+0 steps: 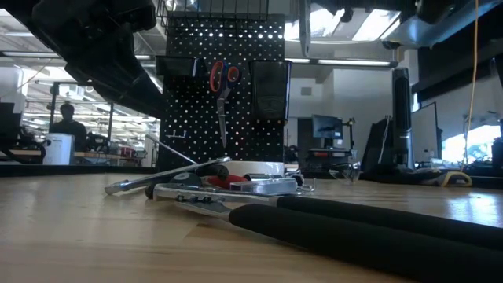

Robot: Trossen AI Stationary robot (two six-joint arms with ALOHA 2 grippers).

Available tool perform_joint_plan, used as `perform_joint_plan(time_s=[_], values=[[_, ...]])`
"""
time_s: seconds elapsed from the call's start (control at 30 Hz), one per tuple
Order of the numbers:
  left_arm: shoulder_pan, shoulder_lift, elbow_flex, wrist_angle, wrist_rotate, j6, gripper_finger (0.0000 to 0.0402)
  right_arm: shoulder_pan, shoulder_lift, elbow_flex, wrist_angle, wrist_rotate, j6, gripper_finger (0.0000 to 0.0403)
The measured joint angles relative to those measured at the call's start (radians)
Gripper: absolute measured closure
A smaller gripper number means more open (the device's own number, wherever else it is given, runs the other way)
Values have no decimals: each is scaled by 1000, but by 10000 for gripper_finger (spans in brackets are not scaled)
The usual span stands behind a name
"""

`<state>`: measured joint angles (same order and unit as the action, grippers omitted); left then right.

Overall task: Hang tools onto peg board
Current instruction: Put the gray spirit level into the right black bin on the peg board

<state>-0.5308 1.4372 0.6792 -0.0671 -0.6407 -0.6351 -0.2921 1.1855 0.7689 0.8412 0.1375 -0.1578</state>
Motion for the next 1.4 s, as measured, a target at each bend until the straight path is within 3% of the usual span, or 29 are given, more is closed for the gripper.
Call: perform_joint_plan(time_s=[0.2,0.57,1.07,1.4], values=[[0,0,0,1,0,-20,192,-61,83,44,102,-2,50,218],[-11,0,0,0,-1,-39,192,-104,251,136,109,-53,82,218],[-35,0,0,-2,-14,-47,192,-135,266,128,-57,-142,98,219],[-51,0,0,0,-40,-65,192,-155,266,41,-5,-133,109,219]])
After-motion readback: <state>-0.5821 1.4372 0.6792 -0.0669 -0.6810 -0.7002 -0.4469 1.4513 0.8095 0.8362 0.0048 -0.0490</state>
